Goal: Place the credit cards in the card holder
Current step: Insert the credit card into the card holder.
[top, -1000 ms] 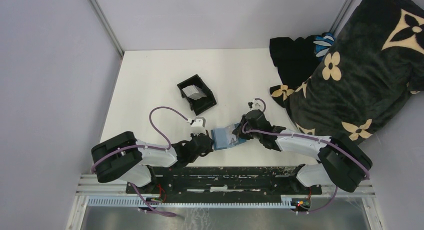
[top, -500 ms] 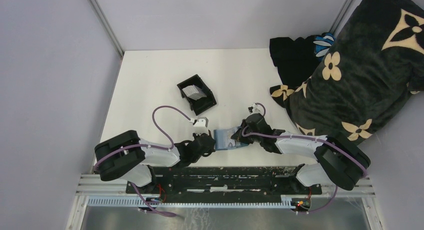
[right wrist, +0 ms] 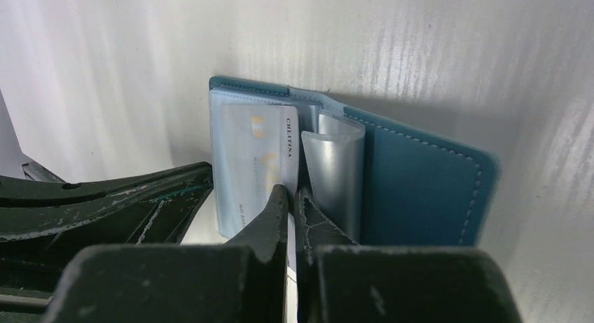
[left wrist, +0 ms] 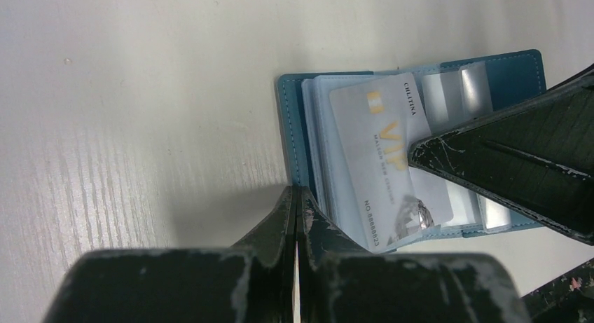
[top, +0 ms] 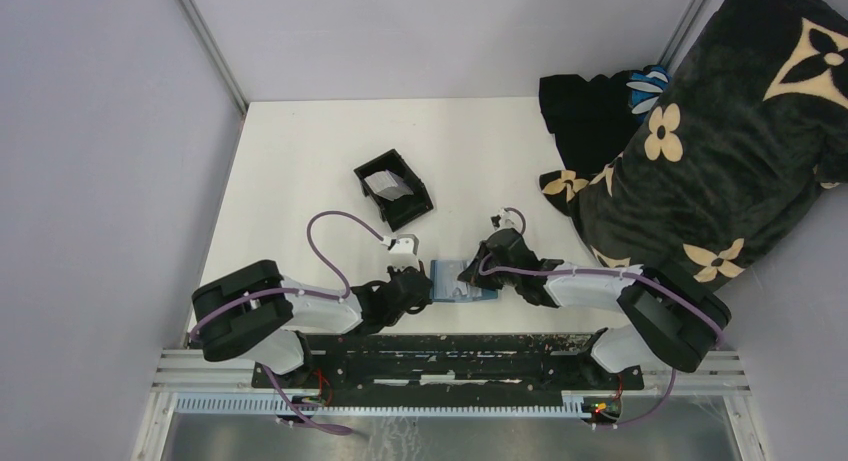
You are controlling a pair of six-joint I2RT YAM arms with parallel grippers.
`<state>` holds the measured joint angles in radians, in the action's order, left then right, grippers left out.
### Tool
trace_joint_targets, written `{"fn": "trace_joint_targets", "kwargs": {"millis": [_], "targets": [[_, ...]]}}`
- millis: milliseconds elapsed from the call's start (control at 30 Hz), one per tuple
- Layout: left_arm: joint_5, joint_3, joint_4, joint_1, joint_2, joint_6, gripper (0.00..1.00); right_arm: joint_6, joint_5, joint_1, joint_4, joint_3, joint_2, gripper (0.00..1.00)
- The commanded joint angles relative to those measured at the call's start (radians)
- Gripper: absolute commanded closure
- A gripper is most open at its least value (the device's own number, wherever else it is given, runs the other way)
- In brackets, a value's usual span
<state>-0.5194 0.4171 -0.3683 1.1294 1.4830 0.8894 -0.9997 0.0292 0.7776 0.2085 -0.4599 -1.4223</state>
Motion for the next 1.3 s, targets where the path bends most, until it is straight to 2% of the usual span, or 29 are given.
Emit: {"fn": "trace_joint_targets", "kwargs": {"millis": [0, 233, 433, 500, 733, 833, 1000, 1267], "targets": [[0.077, 0.009, 0.074, 0.025, 0.047, 0.017, 0.97, 0.035, -0.017, 0.059, -0.141, -0.003, -0.075, 0.99], [0.065, 0.012, 0.089, 0.037, 0.036, 0.022, 0.97, 0.062, -0.041, 0.103, -0.199, -0.097, -0.123, 0.99], [-0.005, 0.01, 0.138, 0.038, -0.008, 0.036, 0.97, 0.113, -0.036, 0.114, -0.25, -0.212, -0.217, 0.98], [-0.03, 0.011, 0.157, 0.039, -0.024, 0.037, 0.97, 0.133, -0.051, 0.114, -0.273, -0.235, -0.228, 0.93], [-0.096, 0.005, 0.19, 0.038, -0.065, 0.05, 0.97, 0.242, -0.202, 0.114, -0.449, -0.299, -0.158, 0.64], [-0.101, 0.009, 0.191, 0.038, -0.065, 0.047, 0.97, 0.291, -0.246, 0.114, -0.507, -0.331, -0.13, 0.57], [-0.099, 0.023, 0.192, 0.038, -0.047, 0.042, 0.97, 0.345, -0.279, 0.115, -0.55, -0.371, -0.103, 0.53], [-0.104, 0.023, 0.186, 0.038, -0.048, 0.045, 0.97, 0.399, -0.339, 0.119, -0.617, -0.429, -0.064, 0.51]]}}
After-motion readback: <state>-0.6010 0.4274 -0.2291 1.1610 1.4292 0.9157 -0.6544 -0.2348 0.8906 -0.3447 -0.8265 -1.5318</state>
